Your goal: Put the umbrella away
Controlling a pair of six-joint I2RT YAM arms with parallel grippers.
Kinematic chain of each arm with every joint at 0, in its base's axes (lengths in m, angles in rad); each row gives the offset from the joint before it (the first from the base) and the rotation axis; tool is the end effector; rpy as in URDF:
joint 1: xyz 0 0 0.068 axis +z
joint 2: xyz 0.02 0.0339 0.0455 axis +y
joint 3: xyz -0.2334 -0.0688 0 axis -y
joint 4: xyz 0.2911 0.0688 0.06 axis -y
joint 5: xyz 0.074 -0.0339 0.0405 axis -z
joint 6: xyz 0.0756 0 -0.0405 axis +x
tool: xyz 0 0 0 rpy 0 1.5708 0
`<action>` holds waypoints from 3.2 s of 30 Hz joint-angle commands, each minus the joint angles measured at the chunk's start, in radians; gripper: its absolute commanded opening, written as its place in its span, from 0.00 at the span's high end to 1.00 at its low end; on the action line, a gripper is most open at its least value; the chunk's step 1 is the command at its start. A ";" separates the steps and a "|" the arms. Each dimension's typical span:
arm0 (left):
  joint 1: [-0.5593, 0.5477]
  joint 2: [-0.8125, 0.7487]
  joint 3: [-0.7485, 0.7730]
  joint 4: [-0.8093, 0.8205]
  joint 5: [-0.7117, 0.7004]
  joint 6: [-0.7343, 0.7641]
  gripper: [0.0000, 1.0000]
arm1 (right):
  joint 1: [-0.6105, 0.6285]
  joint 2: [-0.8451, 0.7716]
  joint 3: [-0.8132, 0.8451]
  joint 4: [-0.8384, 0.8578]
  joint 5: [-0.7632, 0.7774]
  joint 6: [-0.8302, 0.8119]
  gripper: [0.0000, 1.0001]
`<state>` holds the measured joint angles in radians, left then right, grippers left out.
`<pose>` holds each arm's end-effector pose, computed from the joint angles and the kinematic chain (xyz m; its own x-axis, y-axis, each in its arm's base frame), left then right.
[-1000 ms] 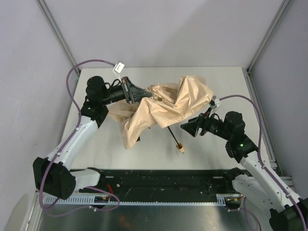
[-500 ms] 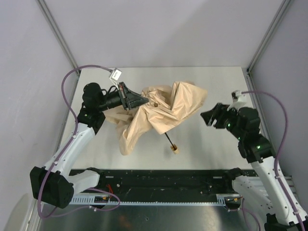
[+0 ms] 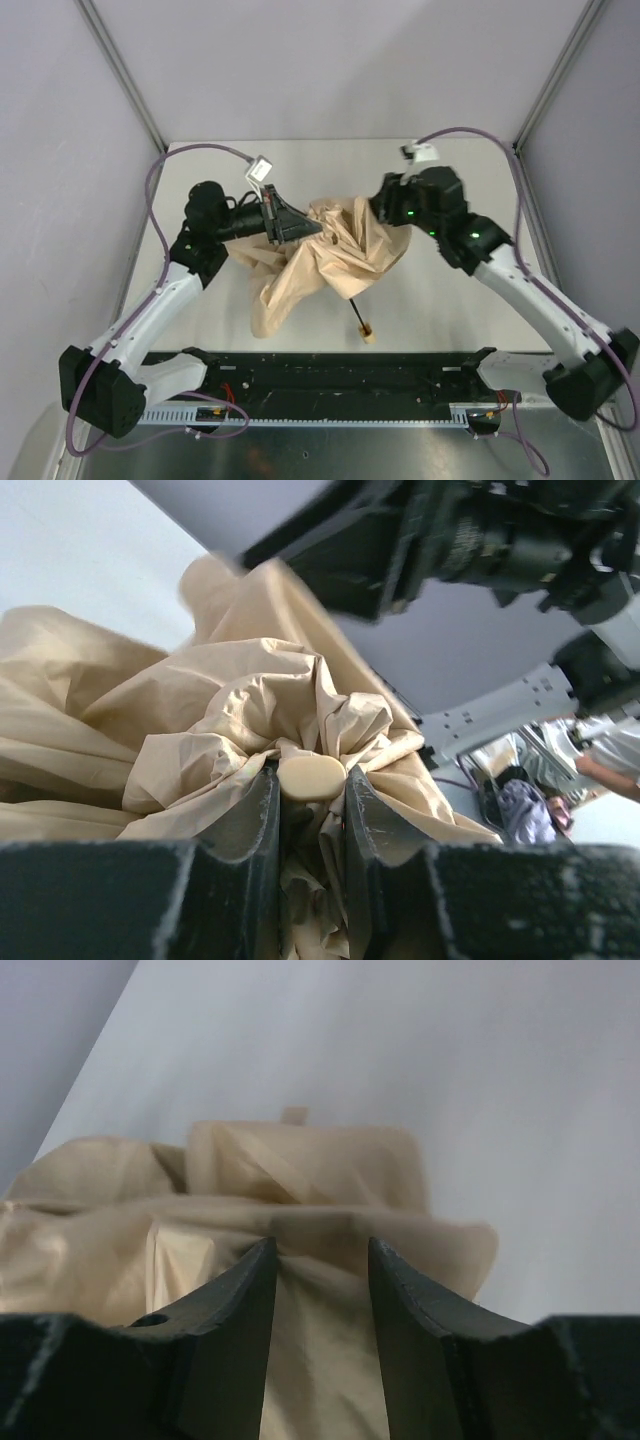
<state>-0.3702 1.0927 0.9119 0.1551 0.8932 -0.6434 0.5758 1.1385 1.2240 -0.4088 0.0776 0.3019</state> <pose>0.2874 -0.1747 0.3243 -0.5908 -0.1741 -0.7878 0.7480 0.2477 -0.6157 0.2957 0.1850 0.3626 -0.3975 0.0954 -0.9126 -0.3802 0.8881 0.2584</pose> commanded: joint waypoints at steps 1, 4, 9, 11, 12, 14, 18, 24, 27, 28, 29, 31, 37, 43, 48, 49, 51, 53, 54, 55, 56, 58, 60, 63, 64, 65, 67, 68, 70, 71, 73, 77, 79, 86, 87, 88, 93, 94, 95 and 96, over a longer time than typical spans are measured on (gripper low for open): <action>-0.090 0.004 0.068 0.060 -0.012 0.006 1.00 | 0.127 0.132 0.056 0.184 -0.053 0.046 0.55; -0.111 0.028 0.091 0.060 -0.016 -0.014 1.00 | 0.153 0.174 0.081 0.263 -0.190 0.099 0.56; -0.111 0.056 0.110 0.062 0.015 -0.046 1.00 | 0.088 0.122 0.085 0.186 -0.250 0.056 0.52; -0.101 0.066 0.114 0.064 0.041 -0.052 1.00 | 0.019 0.069 0.083 0.106 -0.254 0.008 0.47; -0.092 0.069 0.113 0.063 0.049 -0.056 1.00 | -0.011 0.041 0.083 0.062 -0.246 -0.021 0.42; -0.071 0.073 0.109 0.063 0.061 -0.065 1.00 | -0.053 -0.020 0.083 -0.015 -0.215 -0.077 0.32; -0.028 0.082 0.099 0.063 0.073 -0.087 1.00 | -0.081 -0.131 0.083 -0.113 -0.250 -0.144 0.12; -0.006 0.100 0.101 0.064 0.101 -0.111 1.00 | -0.073 -0.194 0.031 -0.100 -0.487 -0.106 0.07; -0.007 0.103 0.104 0.064 0.115 -0.117 1.00 | -0.063 -0.206 -0.048 -0.007 -0.585 -0.100 0.05; -0.008 0.103 0.104 0.065 0.120 -0.120 1.00 | -0.062 -0.203 -0.075 0.029 -0.619 -0.096 0.04; -0.009 0.105 0.106 0.066 0.127 -0.123 1.00 | -0.060 -0.194 -0.100 0.073 -0.651 -0.090 0.04; -0.017 0.110 0.111 0.068 0.145 -0.127 1.00 | -0.044 -0.160 -0.130 0.142 -0.718 -0.084 0.01; -0.061 0.105 0.117 0.071 0.125 -0.137 1.00 | 0.126 -0.046 -0.143 0.258 -0.709 -0.074 0.01; -0.124 0.120 0.145 0.078 0.106 -0.145 1.00 | 0.225 0.012 -0.159 0.354 -0.648 -0.044 0.01; -0.154 0.117 0.156 0.090 0.135 -0.131 1.00 | 0.228 0.010 -0.197 0.387 -0.604 -0.047 0.08; -0.155 0.114 0.155 0.090 0.141 -0.124 1.00 | 0.218 0.005 -0.210 0.416 -0.644 -0.036 0.17; -0.156 0.109 0.153 0.091 0.165 -0.113 1.00 | 0.209 -0.008 -0.236 0.471 -0.716 -0.012 0.32; -0.159 0.112 0.154 0.092 0.190 -0.108 1.00 | 0.207 -0.016 -0.248 0.497 -0.774 0.001 0.45; -0.160 0.113 0.154 0.092 0.199 -0.105 1.00 | 0.205 -0.017 -0.251 0.503 -0.801 0.005 0.55; -0.161 0.111 0.155 0.092 0.204 -0.102 1.00 | 0.201 -0.016 -0.252 0.508 -0.830 0.009 0.66; -0.162 0.108 0.156 0.092 0.201 -0.100 1.00 | 0.196 -0.016 -0.252 0.514 -0.852 0.014 0.79; -0.160 0.096 0.161 0.092 0.189 -0.095 0.98 | 0.185 -0.025 -0.257 0.520 -0.868 0.025 0.95; -0.145 0.079 0.164 0.091 0.165 -0.107 0.77 | 0.167 -0.045 -0.272 0.535 -0.864 0.039 0.99; -0.076 0.033 0.156 0.091 0.116 -0.136 0.39 | 0.119 -0.086 -0.323 0.591 -0.854 0.086 1.00; -0.044 0.015 0.154 0.089 0.106 -0.142 0.32 | 0.101 -0.099 -0.338 0.606 -0.855 0.103 1.00; -0.014 -0.003 0.154 0.084 0.100 -0.144 0.23 | 0.086 -0.112 -0.352 0.617 -0.856 0.117 1.00; 0.049 -0.037 0.157 0.050 0.082 -0.139 0.06 | 0.060 -0.131 -0.367 0.615 -0.847 0.133 1.00; 0.074 -0.054 0.160 0.024 0.071 -0.126 0.03 | 0.050 -0.138 -0.373 0.612 -0.843 0.137 1.00; 0.114 -0.083 0.181 -0.082 0.033 -0.059 0.01 | 0.029 -0.145 -0.383 0.607 -0.828 0.147 1.00; 0.129 -0.096 0.190 -0.135 0.014 -0.029 0.02 | 0.019 -0.147 -0.387 0.605 -0.823 0.151 1.00; 0.146 -0.120 0.195 -0.203 -0.004 0.015 0.06 | 0.002 -0.158 -0.390 0.595 -0.790 0.151 1.00; 0.130 -0.146 0.135 -0.235 0.017 0.046 0.02 | -0.056 -0.155 -0.391 0.602 -0.746 0.179 1.00; 0.107 -0.161 0.103 -0.249 0.006 0.071 0.01 | -0.099 -0.137 -0.391 0.627 -0.784 0.209 1.00; -0.062 -0.105 0.092 -0.360 -0.177 0.180 0.06 | -0.195 -0.109 -0.379 0.682 -0.958 0.253 1.00; -0.071 -0.083 0.101 -0.393 -0.213 0.204 0.13 | -0.205 -0.111 -0.376 0.687 -0.985 0.256 1.00; -0.075 -0.059 0.111 -0.426 -0.248 0.228 0.20 | -0.219 -0.112 -0.373 0.691 -1.014 0.262 1.00; -0.069 0.020 0.150 -0.495 -0.359 0.320 0.60 | -0.285 -0.101 -0.353 0.723 -1.204 0.289 1.00; -0.064 0.030 0.165 -0.504 -0.367 0.335 0.68 | -0.291 -0.103 -0.352 0.724 -1.234 0.284 1.00; -0.058 0.037 0.177 -0.511 -0.367 0.347 0.76 | -0.298 -0.104 -0.347 0.717 -1.256 0.273 1.00; -0.050 0.040 0.186 -0.515 -0.362 0.360 0.82 | -0.304 -0.104 -0.342 0.702 -1.277 0.260 1.00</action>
<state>-0.4389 1.1286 1.0111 -0.3180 0.6018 -0.3908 0.2955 1.0435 0.8177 0.2039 -1.0225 0.5621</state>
